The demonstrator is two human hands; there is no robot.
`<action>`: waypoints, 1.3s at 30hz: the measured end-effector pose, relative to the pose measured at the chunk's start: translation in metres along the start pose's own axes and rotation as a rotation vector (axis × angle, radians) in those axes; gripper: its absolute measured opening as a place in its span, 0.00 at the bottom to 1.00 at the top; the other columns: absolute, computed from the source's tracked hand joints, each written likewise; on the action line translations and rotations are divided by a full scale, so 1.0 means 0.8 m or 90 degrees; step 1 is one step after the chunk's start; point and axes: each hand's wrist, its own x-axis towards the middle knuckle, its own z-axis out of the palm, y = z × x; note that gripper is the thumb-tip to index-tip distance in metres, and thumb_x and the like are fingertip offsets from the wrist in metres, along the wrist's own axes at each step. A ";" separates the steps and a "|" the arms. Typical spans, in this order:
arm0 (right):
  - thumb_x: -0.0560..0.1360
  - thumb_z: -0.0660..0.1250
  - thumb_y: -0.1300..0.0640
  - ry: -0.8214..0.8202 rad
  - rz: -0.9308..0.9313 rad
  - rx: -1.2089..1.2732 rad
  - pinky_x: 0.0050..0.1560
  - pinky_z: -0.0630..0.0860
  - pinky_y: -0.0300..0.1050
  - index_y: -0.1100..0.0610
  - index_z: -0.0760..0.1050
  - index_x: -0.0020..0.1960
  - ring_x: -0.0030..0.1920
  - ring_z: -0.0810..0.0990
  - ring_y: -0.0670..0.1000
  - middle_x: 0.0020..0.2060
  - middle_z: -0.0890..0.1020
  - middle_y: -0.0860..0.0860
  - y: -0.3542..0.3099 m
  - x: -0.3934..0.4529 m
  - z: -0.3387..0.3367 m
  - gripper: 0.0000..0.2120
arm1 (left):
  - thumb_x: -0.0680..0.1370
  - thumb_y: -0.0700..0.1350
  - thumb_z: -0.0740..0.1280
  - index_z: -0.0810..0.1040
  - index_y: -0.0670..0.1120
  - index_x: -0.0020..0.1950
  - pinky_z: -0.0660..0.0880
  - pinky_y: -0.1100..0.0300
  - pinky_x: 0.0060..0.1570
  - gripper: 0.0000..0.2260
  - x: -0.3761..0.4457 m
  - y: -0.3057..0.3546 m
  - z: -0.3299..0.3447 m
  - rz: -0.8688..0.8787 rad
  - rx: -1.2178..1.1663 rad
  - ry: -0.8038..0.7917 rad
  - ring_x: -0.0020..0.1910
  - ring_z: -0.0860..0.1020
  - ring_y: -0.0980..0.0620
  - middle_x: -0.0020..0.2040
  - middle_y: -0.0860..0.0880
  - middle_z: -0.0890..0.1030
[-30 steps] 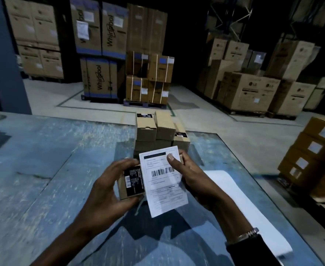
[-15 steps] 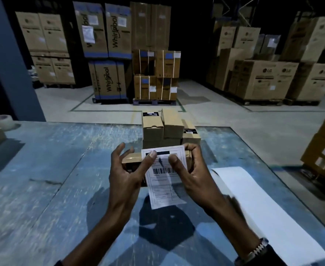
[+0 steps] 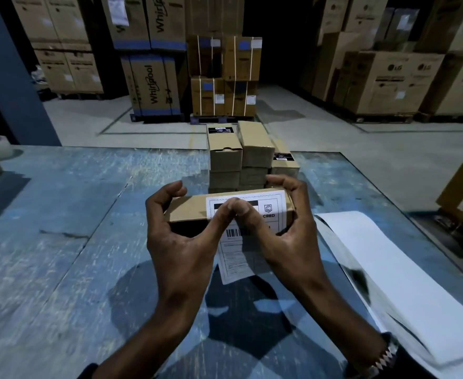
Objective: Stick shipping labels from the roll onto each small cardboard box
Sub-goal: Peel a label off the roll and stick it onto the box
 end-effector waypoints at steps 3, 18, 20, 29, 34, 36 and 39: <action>0.74 0.77 0.43 0.012 0.001 0.037 0.44 0.83 0.37 0.51 0.69 0.68 0.48 0.87 0.42 0.48 0.84 0.35 0.000 -0.002 0.001 0.29 | 0.67 0.58 0.79 0.72 0.47 0.70 0.85 0.57 0.52 0.36 -0.007 0.004 0.001 0.016 -0.003 0.009 0.56 0.83 0.63 0.55 0.69 0.79; 0.84 0.50 0.45 0.023 0.072 0.101 0.49 0.79 0.47 0.51 0.74 0.62 0.50 0.85 0.51 0.48 0.87 0.51 0.018 -0.006 0.000 0.18 | 0.79 0.49 0.77 0.74 0.47 0.64 0.86 0.39 0.43 0.18 0.004 -0.003 -0.006 -0.021 0.012 0.061 0.53 0.87 0.47 0.55 0.52 0.84; 0.84 0.51 0.41 0.012 0.067 0.096 0.50 0.79 0.48 0.50 0.75 0.59 0.49 0.85 0.51 0.48 0.86 0.51 0.015 -0.006 0.000 0.19 | 0.80 0.50 0.75 0.74 0.45 0.64 0.87 0.40 0.43 0.18 0.003 0.000 -0.004 -0.015 0.006 0.054 0.52 0.87 0.48 0.54 0.55 0.84; 0.78 0.70 0.50 0.005 0.025 0.079 0.39 0.79 0.36 0.52 0.72 0.58 0.46 0.85 0.43 0.46 0.84 0.46 0.009 -0.010 -0.001 0.12 | 0.74 0.51 0.79 0.74 0.48 0.63 0.86 0.42 0.46 0.23 0.003 0.003 -0.009 0.017 0.040 0.021 0.56 0.85 0.52 0.55 0.62 0.81; 0.83 0.52 0.48 0.020 0.036 0.086 0.44 0.75 0.39 0.50 0.73 0.57 0.44 0.82 0.45 0.43 0.85 0.44 0.008 -0.005 -0.005 0.13 | 0.80 0.43 0.73 0.73 0.48 0.64 0.86 0.52 0.47 0.15 0.003 0.001 -0.008 0.060 0.021 0.040 0.58 0.83 0.52 0.61 0.49 0.79; 0.84 0.53 0.42 0.008 0.025 0.069 0.45 0.76 0.43 0.49 0.74 0.55 0.45 0.82 0.47 0.43 0.84 0.45 0.006 -0.005 -0.005 0.14 | 0.80 0.47 0.73 0.76 0.50 0.63 0.86 0.51 0.45 0.13 0.001 0.000 -0.009 0.081 0.034 0.017 0.60 0.82 0.49 0.63 0.47 0.78; 0.79 0.70 0.40 -0.007 0.004 0.052 0.42 0.78 0.37 0.50 0.73 0.55 0.44 0.83 0.43 0.44 0.83 0.43 -0.003 -0.008 -0.007 0.15 | 0.78 0.56 0.76 0.79 0.57 0.56 0.85 0.43 0.49 0.11 0.002 0.004 -0.011 0.141 0.083 -0.029 0.60 0.82 0.44 0.61 0.47 0.77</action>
